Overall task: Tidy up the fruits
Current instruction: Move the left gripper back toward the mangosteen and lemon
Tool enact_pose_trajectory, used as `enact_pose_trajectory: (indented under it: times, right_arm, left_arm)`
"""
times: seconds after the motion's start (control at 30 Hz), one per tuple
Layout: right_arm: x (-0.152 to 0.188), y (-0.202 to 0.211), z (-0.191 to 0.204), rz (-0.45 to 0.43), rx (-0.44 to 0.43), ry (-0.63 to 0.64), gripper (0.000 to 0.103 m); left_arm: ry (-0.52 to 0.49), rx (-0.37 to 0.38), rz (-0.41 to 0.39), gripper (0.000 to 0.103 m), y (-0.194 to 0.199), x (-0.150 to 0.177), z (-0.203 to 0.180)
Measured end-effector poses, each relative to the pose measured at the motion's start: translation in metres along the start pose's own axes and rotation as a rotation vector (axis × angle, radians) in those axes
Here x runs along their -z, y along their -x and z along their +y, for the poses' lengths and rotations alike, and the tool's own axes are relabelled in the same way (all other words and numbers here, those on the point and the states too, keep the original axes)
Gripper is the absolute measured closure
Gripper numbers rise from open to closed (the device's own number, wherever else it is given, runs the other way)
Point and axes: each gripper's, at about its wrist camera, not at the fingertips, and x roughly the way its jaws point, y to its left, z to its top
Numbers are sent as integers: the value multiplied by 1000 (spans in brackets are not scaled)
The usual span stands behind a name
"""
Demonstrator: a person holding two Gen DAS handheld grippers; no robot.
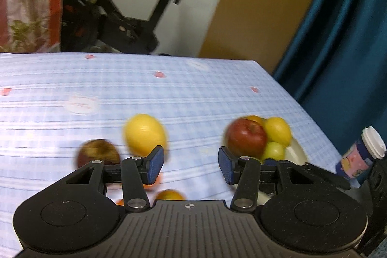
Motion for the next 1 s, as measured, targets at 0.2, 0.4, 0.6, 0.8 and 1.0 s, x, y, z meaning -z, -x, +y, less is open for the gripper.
enact_pose_trajectory:
  times: [0.2, 0.4, 0.6, 0.8, 1.0]
  right_arm:
    - [-9, -3, 6, 0, -30, 19, 51]
    - [-17, -14, 20, 28, -73, 58, 51]
    - [-35, -29, 30, 37, -110, 43, 51]
    - [-52, -45, 44, 40, -129, 48, 51]
    - [-63, -63, 53, 64, -135, 76, 51]
  left_arm:
    - [17, -88, -38, 49, 27, -6, 34]
    - [33, -141, -72, 49, 39, -14, 54]
    - [-13, -166, -60, 49, 33, -21, 52]
    - [-29, -155, -86, 49, 27, -25, 54]
    - [-35, -142, -109, 49, 21, -27, 58]
